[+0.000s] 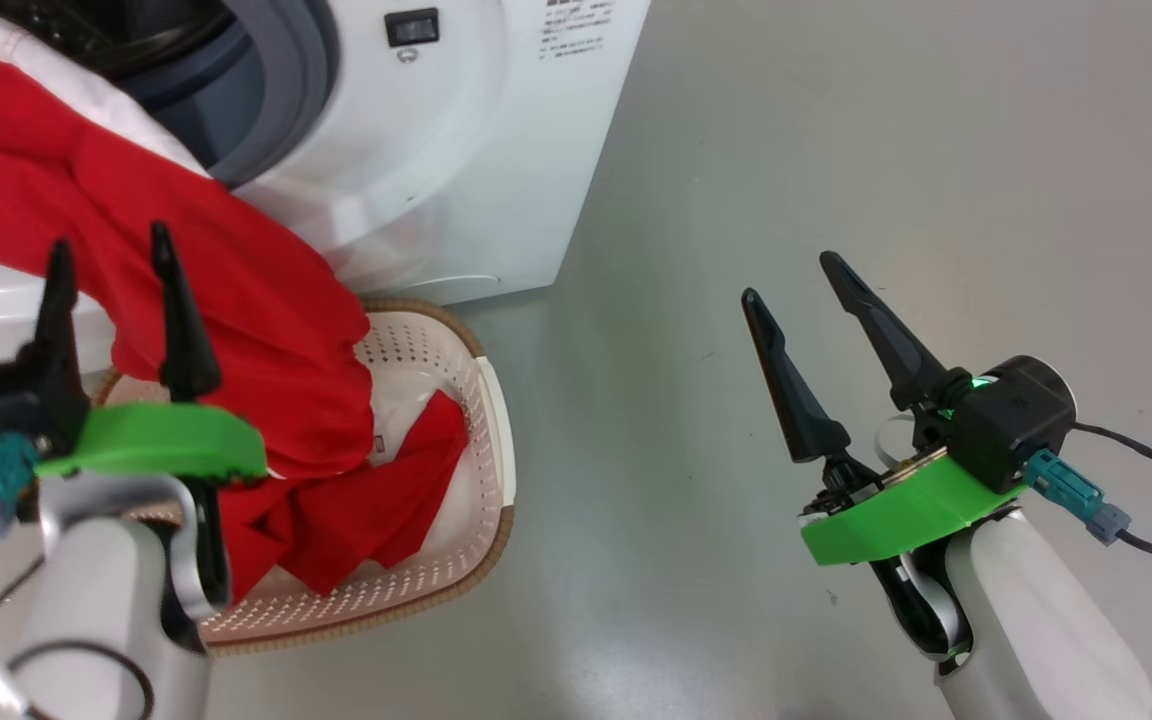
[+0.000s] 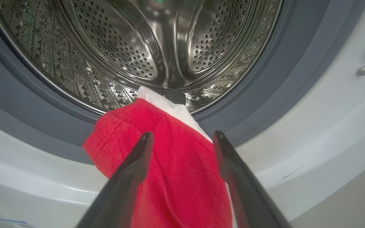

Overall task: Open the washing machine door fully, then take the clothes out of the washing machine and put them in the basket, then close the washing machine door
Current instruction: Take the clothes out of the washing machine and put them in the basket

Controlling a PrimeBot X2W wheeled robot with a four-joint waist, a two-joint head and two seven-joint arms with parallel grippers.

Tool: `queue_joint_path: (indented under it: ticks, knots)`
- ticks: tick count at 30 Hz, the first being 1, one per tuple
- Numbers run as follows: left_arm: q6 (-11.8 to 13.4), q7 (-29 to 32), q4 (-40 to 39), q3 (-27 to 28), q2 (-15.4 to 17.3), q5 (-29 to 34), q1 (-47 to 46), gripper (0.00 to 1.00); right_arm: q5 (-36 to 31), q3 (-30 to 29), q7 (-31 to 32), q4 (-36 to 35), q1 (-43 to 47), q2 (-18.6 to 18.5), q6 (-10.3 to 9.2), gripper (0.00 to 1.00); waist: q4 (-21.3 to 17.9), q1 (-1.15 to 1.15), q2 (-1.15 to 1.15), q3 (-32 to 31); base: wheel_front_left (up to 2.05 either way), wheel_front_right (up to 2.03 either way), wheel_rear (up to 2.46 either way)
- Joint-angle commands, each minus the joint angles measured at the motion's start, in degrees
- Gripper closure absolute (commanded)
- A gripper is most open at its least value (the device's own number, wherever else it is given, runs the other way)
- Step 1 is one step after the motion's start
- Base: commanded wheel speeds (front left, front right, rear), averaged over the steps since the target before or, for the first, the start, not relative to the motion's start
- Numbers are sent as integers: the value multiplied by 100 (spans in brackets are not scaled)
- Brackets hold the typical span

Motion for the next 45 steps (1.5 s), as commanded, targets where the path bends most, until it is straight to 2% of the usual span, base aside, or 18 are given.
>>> queue_joint_path:
  ticks: [1, 8, 14, 25, 38, 39, 40, 41, 45]
  knots:
    - [35, -14, -11, 171, 184, 49, -174, 0, 42, 104, -36, -112, -55, 17, 2, 0, -28, 0, 0, 11, 0, 0, 0]
    - [152, 238, 870, 318, 455, 30, -1048, 0, 62, 144, -36, -101, -89, 36, 2, 0, -156, 0, 0, 55, 0, 0, 0]
    - [226, 598, 1515, 228, 731, 201, -1502, 0, 83, 177, -36, -79, -90, 51, 2, 0, -242, 0, 0, 64, 0, 0, 0]
    - [77, 1074, 2128, 95, 809, 103, -1976, 0, 107, 251, -36, -42, -105, 67, 2, 0, -328, 0, 0, 45, 0, 0, 0]
    - [-47, 1604, 2886, -79, 1048, 111, -2343, 0, 144, 312, -36, -28, -118, 78, 2, 0, -510, 0, 0, 80, 0, 0, 0]
    - [-51, 1631, 2918, -93, 1058, 113, -2369, 53, 146, 310, -36, -28, -122, 79, 2, 0, -514, 0, 0, 85, 0, 0, 0]
    - [-59, 1656, 2947, -106, 1070, 113, -2392, 66, 149, 306, -36, -28, -126, 80, 2, 0, -517, 0, 0, 89, 0, 0, 0]
    - [-75, 1694, 2979, -122, 1083, 111, -2413, 100, 152, 303, -36, -27, -130, 81, 2, 0, -519, 0, 0, 92, 0, 0, 0]
    - [-129, 1801, 3045, -161, 1119, 96, -2458, 100, 160, 300, -36, -28, -140, 84, 2, 0, -519, 0, 0, 96, 0, 0, 0]
